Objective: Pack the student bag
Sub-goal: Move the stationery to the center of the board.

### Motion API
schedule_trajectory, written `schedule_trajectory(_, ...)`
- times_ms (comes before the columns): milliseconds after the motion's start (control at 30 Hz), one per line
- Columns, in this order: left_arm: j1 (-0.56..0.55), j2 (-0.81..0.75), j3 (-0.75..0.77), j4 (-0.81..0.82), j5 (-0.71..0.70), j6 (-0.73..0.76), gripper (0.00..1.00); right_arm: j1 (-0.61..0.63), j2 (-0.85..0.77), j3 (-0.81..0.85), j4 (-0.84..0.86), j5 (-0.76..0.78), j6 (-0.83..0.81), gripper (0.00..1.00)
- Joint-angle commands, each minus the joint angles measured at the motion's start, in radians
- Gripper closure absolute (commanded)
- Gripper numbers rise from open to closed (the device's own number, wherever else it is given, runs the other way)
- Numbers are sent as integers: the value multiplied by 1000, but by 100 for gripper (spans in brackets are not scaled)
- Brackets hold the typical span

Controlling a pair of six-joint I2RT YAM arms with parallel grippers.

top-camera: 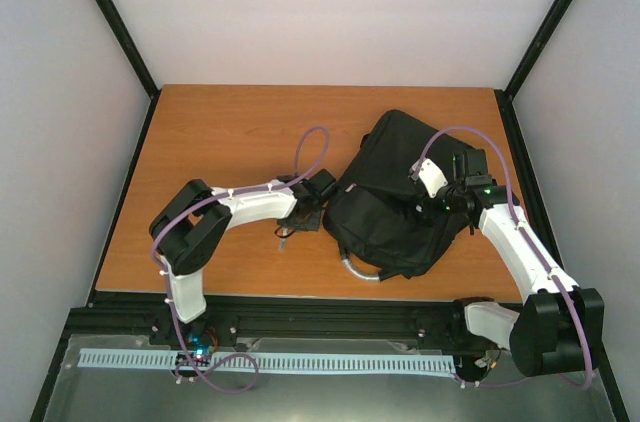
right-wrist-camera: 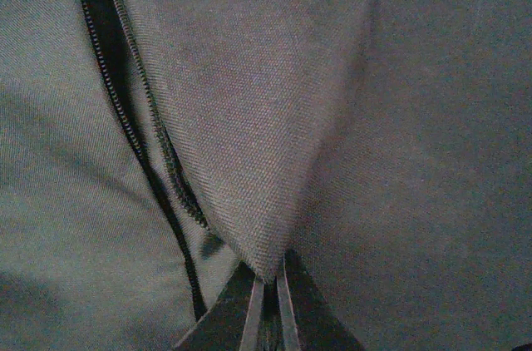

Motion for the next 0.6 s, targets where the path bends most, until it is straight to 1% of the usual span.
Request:
schedule_trajectory(0, 4, 18, 23, -21, 30, -6, 95, -1, -9, -8, 30, -50, 7, 97)
schedule_trajectory(133, -5, -32, -6, -42, 55, 0, 97, -1, -7, -8, 30, -52, 8, 97)
schedule_trajectory(267, -50, -125, -75, -91, 80, -12, 98, -1, -4, -7, 30, -52, 6, 97)
schedule_trajectory(433, -133, -242, -215, -133, 183, -55, 97, -1, -2, -7, 30, -58, 5, 97)
schedule_trajectory(567, -144, -292, -276, -158, 236, -61, 96, 0, 2, -7, 27, -57, 4, 97)
